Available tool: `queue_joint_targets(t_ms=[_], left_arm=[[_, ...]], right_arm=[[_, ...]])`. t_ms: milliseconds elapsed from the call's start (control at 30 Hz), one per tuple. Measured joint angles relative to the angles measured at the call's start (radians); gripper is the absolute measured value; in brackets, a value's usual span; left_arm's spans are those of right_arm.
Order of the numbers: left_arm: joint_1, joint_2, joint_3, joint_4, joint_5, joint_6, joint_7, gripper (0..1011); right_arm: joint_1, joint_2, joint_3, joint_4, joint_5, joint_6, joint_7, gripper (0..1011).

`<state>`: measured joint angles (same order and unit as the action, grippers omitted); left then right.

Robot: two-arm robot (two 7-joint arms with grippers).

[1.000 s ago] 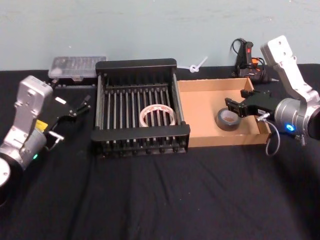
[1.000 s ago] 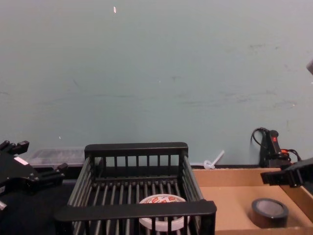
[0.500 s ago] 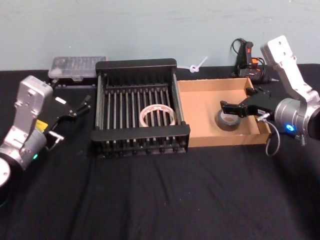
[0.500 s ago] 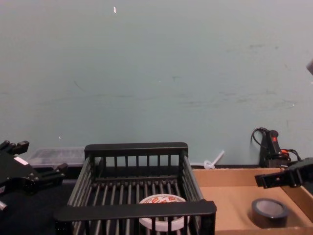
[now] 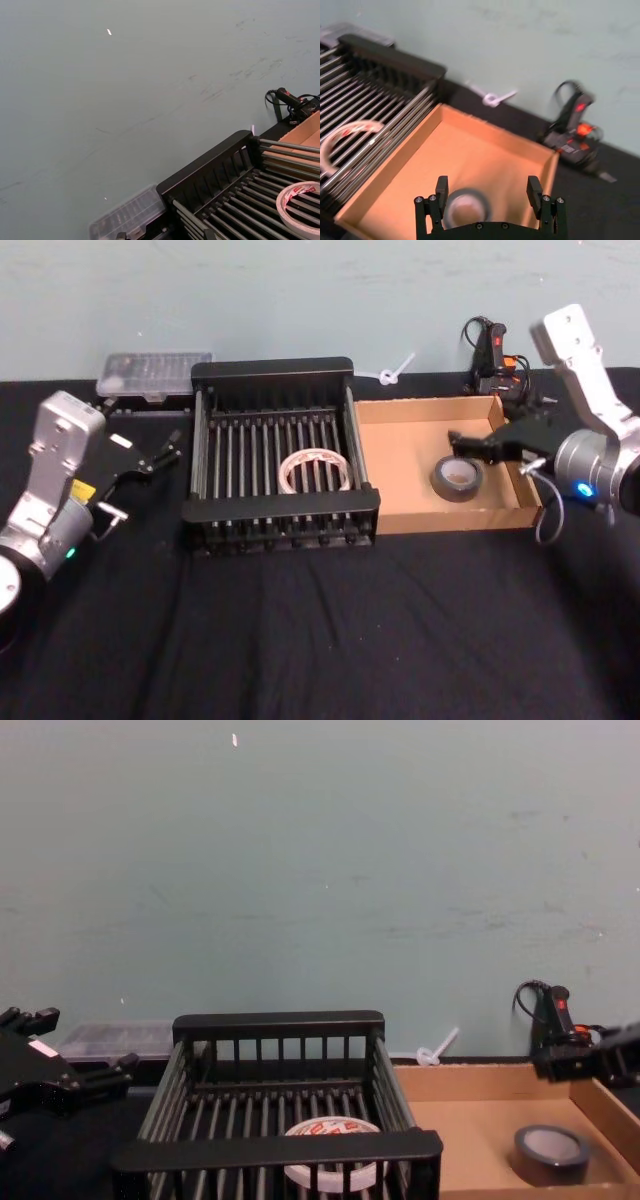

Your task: Pick up the white tape and place it into the black box , Pick up the silver tape and place it into the brown box.

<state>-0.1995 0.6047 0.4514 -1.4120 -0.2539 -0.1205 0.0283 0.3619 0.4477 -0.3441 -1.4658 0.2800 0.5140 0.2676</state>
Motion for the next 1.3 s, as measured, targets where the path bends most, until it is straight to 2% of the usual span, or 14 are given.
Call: queue_joint_targets(t_ms=[67, 167, 200, 333, 367, 500, 633, 867, 1300], left_arm=[[0.0, 0.0, 0.0, 0.0, 0.0, 0.0, 0.0, 1001], [0.0, 0.0, 0.0, 0.0, 0.0, 0.0, 0.0, 1001], [0.0, 0.0, 0.0, 0.0, 0.0, 0.0, 0.0, 1001], [0.0, 0.0, 0.0, 0.0, 0.0, 0.0, 0.0, 1001], [0.0, 0.0, 0.0, 0.0, 0.0, 0.0, 0.0, 1001], [0.0, 0.0, 0.0, 0.0, 0.0, 0.0, 0.0, 1001], [0.0, 0.0, 0.0, 0.0, 0.0, 0.0, 0.0, 1001], [0.0, 0.0, 0.0, 0.0, 0.0, 0.0, 0.0, 1001], [0.0, 0.0, 0.0, 0.0, 0.0, 0.0, 0.0, 1001]], right_arm=[[-0.005, -0.001, 0.006, -0.011, -0.016, -0.014, -0.021, 1002], [-0.018, -0.004, 0.017, -0.039, -0.07, -0.064, -0.085, 1002], [-0.018, -0.004, 0.017, -0.039, -0.07, -0.064, -0.085, 1002], [-0.044, -0.004, 0.007, -0.056, -0.169, -0.146, -0.172, 1003], [-0.044, -0.004, 0.007, -0.056, -0.169, -0.146, -0.172, 1003], [-0.065, -0.011, -0.009, -0.04, -0.234, -0.204, -0.222, 1002], [-0.083, -0.018, -0.02, -0.018, -0.27, -0.244, -0.245, 1002], [-0.113, -0.035, -0.025, 0.026, -0.3, -0.292, -0.259, 1002], [-0.128, -0.053, -0.002, 0.057, -0.311, -0.305, -0.251, 1002]])
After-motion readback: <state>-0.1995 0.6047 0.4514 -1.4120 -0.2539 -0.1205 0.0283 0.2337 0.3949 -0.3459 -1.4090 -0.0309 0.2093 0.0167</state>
